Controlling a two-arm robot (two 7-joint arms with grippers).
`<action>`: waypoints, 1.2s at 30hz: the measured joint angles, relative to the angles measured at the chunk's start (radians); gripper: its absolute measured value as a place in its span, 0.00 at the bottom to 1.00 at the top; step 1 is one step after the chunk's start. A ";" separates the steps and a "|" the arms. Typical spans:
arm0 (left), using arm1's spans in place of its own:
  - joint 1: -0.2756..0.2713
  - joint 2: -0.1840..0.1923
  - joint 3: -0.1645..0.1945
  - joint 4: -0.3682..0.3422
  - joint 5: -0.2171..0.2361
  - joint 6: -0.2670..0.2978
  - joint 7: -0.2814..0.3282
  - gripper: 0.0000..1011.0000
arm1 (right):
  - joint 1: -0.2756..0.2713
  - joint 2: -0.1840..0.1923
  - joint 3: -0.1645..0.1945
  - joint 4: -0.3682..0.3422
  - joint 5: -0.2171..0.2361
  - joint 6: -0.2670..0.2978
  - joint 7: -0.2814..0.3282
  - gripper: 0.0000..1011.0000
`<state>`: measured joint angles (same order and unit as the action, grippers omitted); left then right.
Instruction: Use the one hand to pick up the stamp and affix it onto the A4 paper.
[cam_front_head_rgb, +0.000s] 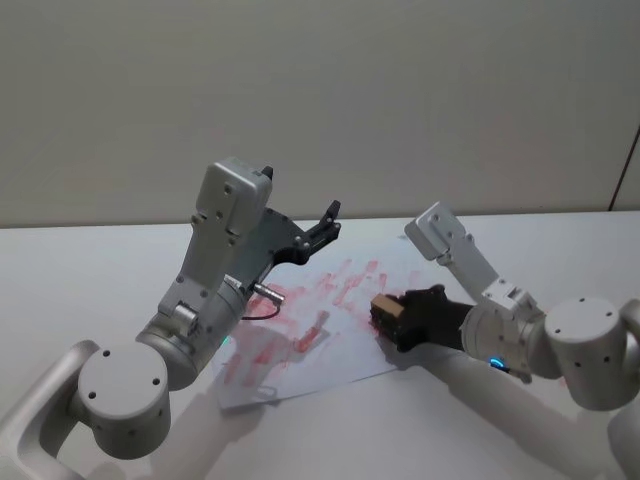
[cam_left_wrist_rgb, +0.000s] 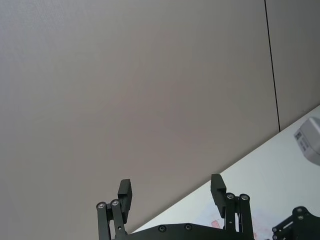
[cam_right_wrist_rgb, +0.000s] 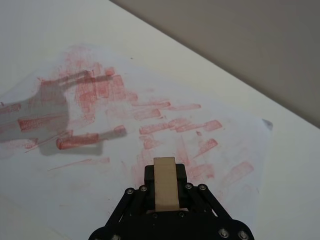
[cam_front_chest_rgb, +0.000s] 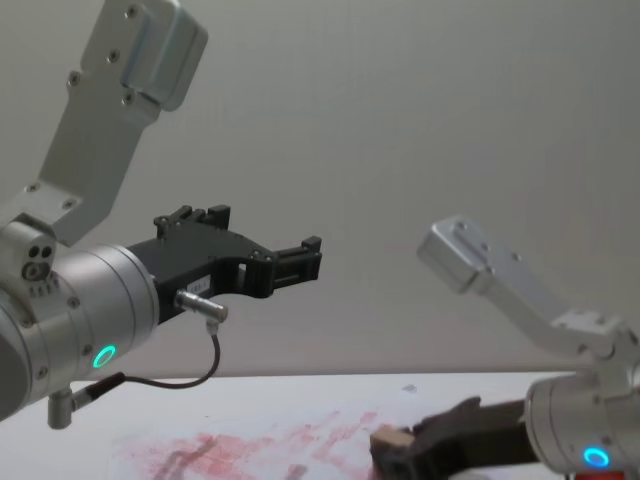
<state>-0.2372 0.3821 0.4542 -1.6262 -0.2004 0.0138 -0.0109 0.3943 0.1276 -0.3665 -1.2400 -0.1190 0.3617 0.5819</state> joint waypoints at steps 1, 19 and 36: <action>0.000 0.000 0.000 0.000 0.000 0.000 0.000 0.99 | 0.000 0.000 0.001 -0.004 0.001 -0.004 -0.003 0.22; 0.000 0.000 0.000 0.000 0.000 0.000 0.000 0.99 | -0.037 0.046 0.046 -0.205 0.061 -0.050 -0.122 0.22; 0.000 0.000 0.000 0.000 0.000 0.000 0.000 0.99 | -0.208 0.153 0.120 -0.413 0.187 0.053 -0.325 0.22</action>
<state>-0.2372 0.3821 0.4542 -1.6262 -0.2004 0.0138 -0.0109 0.1858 0.2806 -0.2465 -1.6525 0.0678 0.4149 0.2572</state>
